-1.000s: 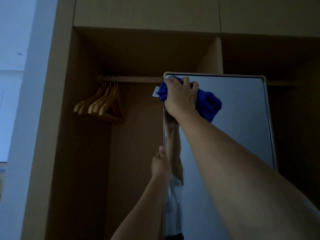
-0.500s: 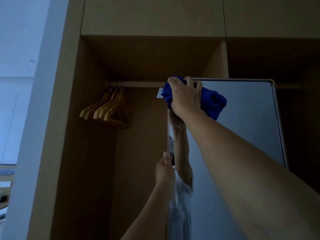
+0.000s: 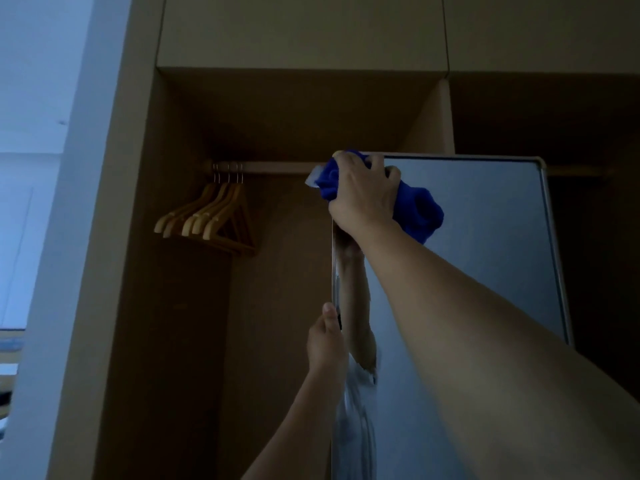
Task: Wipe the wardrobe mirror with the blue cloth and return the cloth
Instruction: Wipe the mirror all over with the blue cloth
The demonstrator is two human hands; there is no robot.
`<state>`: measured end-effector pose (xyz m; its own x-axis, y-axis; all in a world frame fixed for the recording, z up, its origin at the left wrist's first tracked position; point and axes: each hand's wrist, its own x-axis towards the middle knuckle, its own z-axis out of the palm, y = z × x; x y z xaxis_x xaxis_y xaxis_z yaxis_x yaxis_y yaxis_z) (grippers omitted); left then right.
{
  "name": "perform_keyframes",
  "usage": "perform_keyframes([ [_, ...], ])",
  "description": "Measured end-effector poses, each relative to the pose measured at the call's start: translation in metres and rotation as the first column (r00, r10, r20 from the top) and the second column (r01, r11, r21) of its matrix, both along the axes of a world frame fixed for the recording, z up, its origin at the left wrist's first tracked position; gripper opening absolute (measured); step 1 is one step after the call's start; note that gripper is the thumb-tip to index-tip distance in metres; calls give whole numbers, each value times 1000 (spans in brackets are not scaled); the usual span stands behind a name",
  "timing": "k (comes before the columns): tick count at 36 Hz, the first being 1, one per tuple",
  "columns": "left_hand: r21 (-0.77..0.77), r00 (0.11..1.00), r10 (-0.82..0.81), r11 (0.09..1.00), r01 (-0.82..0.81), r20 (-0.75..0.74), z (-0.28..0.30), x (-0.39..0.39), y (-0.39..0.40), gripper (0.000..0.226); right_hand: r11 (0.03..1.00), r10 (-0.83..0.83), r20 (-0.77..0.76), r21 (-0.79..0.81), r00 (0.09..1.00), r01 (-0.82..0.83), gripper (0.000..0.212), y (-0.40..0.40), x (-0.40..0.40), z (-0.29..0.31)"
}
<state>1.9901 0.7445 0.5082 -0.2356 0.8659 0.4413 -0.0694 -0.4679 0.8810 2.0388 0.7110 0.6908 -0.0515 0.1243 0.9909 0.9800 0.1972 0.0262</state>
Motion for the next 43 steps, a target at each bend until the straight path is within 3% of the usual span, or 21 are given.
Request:
perform_keyframes([
  [4,-2,1000,5,1000,-5,-6,0,0,2,37,1000,-1,49,27,999,-1,67,5,3,-4],
  [10,18,1000,17,1000,-17,12,0,0,1,61,997,-57,29,52,998,55,59,7,14,-10],
  [15,34,998,59,998,-58,-20,0,0,8,62,996,-86,10,10,996,86,60,8,38,-9],
  [22,15,998,68,998,-68,18,0,7,3,71,988,-153,-151,6,977,156,50,6,87,-11],
  [29,43,986,162,986,-164,44,1,9,5,57,973,-229,-197,-40,953,225,52,3,88,-12],
  [36,83,980,191,977,-195,63,0,8,8,49,988,-149,2,39,989,149,60,6,62,-11],
  [43,115,981,187,975,-192,57,-3,10,10,54,985,-148,5,93,989,147,53,12,70,-12],
])
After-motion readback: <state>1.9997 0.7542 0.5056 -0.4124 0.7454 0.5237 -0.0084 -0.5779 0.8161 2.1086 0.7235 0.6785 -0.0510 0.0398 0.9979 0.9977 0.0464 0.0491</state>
